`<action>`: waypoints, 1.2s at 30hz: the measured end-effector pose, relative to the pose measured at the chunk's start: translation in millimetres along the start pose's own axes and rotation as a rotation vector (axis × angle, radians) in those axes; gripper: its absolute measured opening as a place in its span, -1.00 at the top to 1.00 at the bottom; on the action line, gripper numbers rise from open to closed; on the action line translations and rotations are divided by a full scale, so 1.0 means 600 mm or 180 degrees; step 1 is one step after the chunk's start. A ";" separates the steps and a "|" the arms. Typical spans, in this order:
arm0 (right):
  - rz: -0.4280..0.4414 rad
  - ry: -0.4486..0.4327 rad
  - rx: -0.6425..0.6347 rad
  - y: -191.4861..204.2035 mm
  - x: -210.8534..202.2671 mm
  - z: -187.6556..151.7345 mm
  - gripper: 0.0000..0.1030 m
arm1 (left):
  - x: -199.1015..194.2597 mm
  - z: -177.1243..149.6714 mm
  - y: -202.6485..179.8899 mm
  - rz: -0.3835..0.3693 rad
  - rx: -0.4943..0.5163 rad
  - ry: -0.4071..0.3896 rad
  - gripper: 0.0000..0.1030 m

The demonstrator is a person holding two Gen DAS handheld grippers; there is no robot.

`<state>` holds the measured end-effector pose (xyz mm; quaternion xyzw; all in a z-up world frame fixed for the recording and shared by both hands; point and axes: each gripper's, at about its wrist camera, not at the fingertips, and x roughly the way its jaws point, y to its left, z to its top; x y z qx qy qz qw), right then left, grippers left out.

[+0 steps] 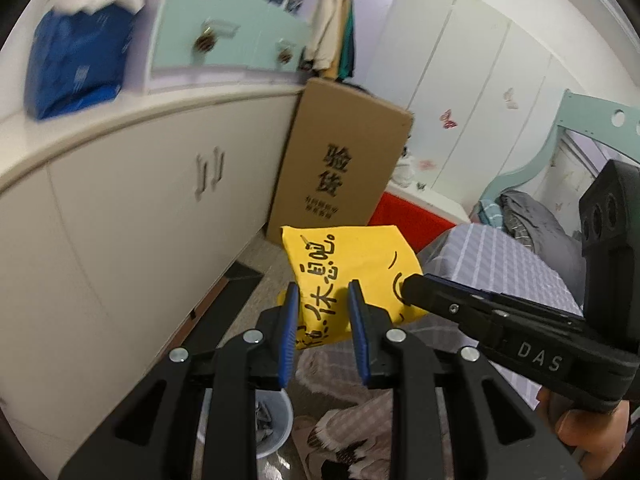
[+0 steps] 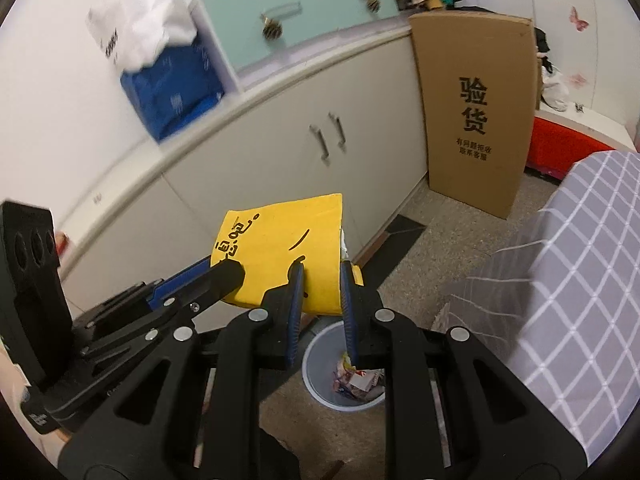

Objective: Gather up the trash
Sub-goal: 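Carry the yellow pouch with both tools over the wastebasket, then open both tools to drop the yellow pouch into the wastebasket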

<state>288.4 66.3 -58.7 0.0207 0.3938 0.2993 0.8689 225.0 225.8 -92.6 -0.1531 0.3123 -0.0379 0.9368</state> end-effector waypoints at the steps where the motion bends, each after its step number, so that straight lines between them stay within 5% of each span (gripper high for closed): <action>1: 0.0002 0.0062 -0.0010 0.004 0.020 -0.007 0.64 | 0.009 -0.008 0.014 0.0025 -0.0033 0.0045 0.54; 19: -0.0021 0.0846 0.0169 -0.022 0.245 -0.097 0.60 | 0.168 -0.120 0.158 0.0194 -0.0575 0.0813 0.51; 21: -0.0061 0.0922 0.0136 -0.022 0.266 -0.105 0.58 | 0.185 -0.130 0.172 0.0225 -0.0648 0.0882 0.33; 23: -0.0192 0.1009 0.0193 -0.035 0.291 -0.117 0.33 | 0.208 -0.142 0.191 0.0429 -0.0707 0.0952 -0.15; 24: -0.0217 0.1044 0.0230 -0.043 0.298 -0.123 0.00 | 0.218 -0.148 0.201 0.0498 -0.0746 0.0993 -0.18; 29: -0.0335 0.1097 0.0202 -0.055 0.300 -0.141 -0.02 | 0.248 -0.184 0.236 0.0672 -0.0945 0.1305 -0.26; 36: -0.0457 0.0809 -0.0035 -0.024 0.224 -0.118 -0.07 | 0.214 -0.176 0.206 0.0861 -0.0691 0.1266 -0.35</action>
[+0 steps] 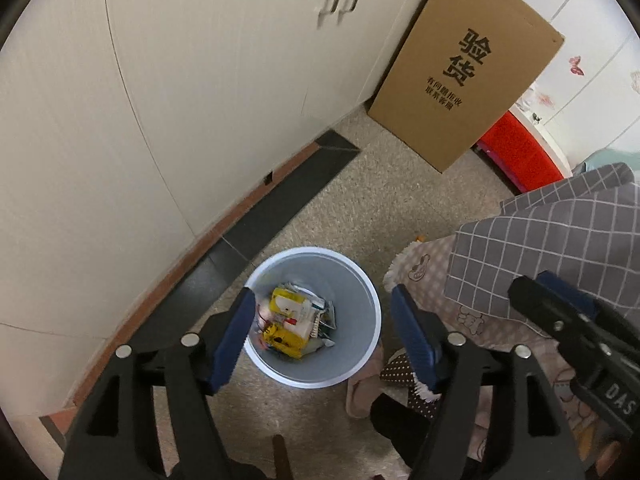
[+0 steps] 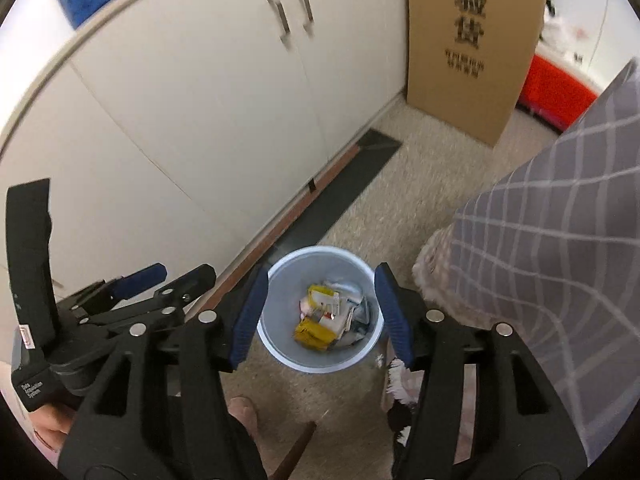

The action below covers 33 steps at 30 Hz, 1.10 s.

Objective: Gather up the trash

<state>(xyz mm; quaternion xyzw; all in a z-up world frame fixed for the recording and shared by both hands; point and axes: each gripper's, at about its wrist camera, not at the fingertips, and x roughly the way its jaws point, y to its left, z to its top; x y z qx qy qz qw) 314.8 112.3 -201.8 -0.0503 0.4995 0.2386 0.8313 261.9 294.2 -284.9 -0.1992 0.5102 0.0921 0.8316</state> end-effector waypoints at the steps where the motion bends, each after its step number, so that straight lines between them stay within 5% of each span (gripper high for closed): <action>1: -0.0025 -0.0092 -0.0048 0.006 -0.025 0.000 -0.08 | -0.018 0.000 -0.006 0.0025 0.0035 -0.0055 -0.38; 10: -0.0138 -0.0818 -0.0159 0.009 -0.254 -0.024 -0.30 | -0.232 0.005 -0.083 0.0049 0.0297 -0.0813 -0.55; 22: -0.0620 -0.1833 0.0006 -0.033 -0.573 -0.137 -0.61 | -0.514 -0.081 -0.232 -0.0092 0.0839 -0.1711 -0.71; 33: -0.0869 -0.2361 0.0121 -0.031 -0.729 -0.251 -0.73 | -0.669 -0.204 -0.297 -0.0258 0.1136 -0.2210 -0.79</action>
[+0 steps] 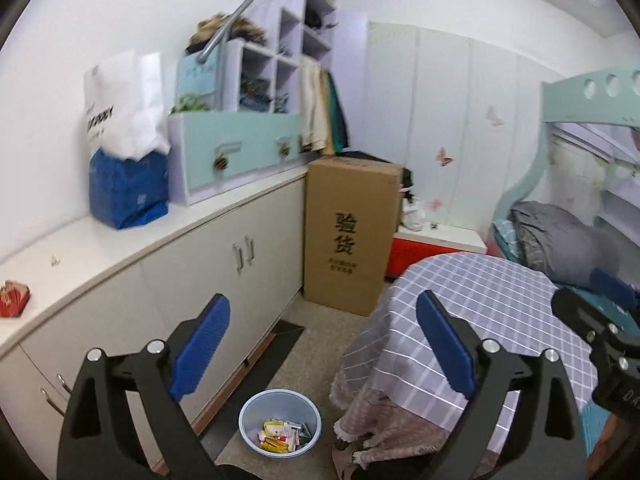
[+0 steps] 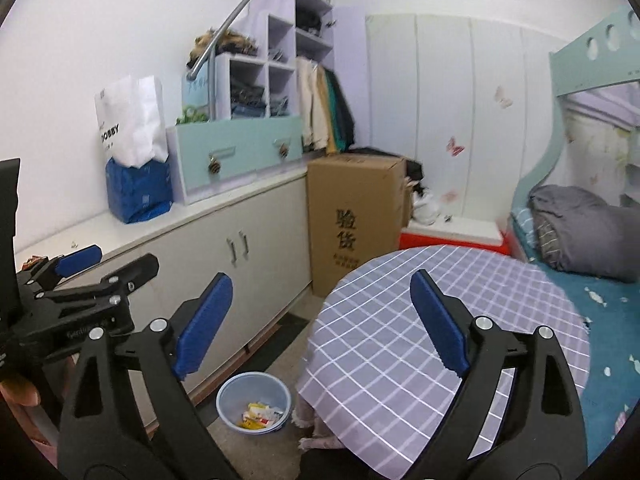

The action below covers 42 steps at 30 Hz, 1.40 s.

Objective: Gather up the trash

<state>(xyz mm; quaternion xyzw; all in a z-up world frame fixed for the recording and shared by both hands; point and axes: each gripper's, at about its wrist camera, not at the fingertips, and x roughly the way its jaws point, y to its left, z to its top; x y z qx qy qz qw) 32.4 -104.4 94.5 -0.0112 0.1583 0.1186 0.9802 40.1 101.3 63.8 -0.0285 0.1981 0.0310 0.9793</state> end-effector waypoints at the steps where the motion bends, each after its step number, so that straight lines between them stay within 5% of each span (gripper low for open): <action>1: -0.0041 -0.0048 0.0001 -0.001 -0.015 -0.002 -0.73 | -0.010 -0.001 -0.007 -0.0028 0.0039 -0.0020 -0.80; 18: -0.0342 -0.0327 0.0081 -0.021 -0.143 -0.047 -0.78 | -0.145 -0.029 -0.082 -0.0255 0.0204 -0.0438 -0.82; 42: -0.0332 -0.0359 0.0222 -0.037 -0.166 -0.067 -0.79 | -0.168 -0.039 -0.100 -0.0224 0.0298 -0.0484 -0.82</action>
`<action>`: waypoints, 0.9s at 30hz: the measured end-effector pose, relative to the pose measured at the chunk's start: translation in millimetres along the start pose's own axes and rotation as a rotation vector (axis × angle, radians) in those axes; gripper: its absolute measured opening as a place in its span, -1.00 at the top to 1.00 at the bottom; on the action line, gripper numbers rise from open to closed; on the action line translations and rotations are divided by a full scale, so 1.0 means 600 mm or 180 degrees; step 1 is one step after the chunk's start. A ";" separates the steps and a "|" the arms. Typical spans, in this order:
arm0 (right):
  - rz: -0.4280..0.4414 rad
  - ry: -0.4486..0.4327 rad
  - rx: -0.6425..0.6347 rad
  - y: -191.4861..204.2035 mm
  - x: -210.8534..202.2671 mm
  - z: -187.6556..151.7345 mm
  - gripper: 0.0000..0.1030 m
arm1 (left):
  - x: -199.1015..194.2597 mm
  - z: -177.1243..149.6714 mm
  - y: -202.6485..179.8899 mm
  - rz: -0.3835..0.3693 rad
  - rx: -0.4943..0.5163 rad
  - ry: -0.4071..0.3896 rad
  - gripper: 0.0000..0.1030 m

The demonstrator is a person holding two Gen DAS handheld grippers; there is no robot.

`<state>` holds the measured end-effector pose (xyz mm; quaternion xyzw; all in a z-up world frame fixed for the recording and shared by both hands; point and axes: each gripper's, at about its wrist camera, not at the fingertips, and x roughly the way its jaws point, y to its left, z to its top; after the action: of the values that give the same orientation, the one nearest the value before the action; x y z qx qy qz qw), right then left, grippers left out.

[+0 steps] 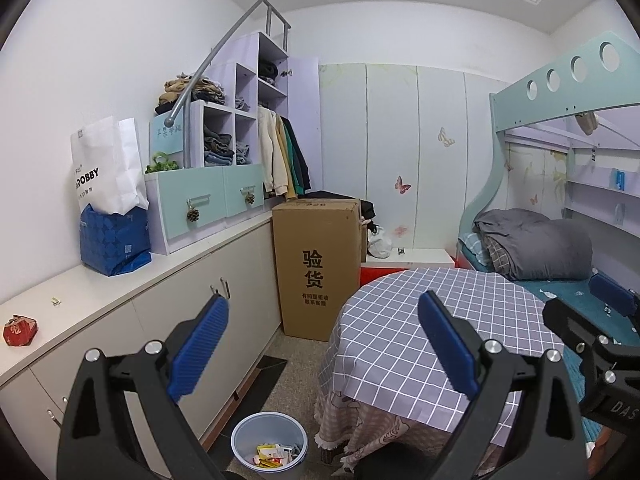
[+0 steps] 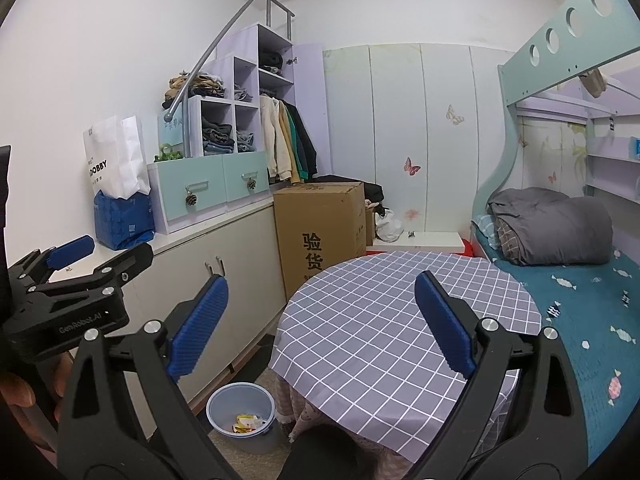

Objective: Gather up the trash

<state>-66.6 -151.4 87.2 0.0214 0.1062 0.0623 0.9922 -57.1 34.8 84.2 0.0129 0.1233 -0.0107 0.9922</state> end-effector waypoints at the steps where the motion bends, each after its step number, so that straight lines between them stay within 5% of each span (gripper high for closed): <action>1: 0.0002 0.0005 0.0004 -0.001 0.000 0.000 -0.79 | 0.001 -0.001 -0.001 0.0003 0.0002 0.0008 -0.82; 27: -0.0001 0.0049 0.0037 0.014 -0.005 -0.012 -0.80 | 0.007 -0.010 0.001 0.0022 0.0007 0.0068 -0.82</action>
<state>-71.8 -143.3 81.1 0.0267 0.1142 0.0617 0.9912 -54.4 35.8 77.5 0.0144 0.1338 -0.0072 0.9909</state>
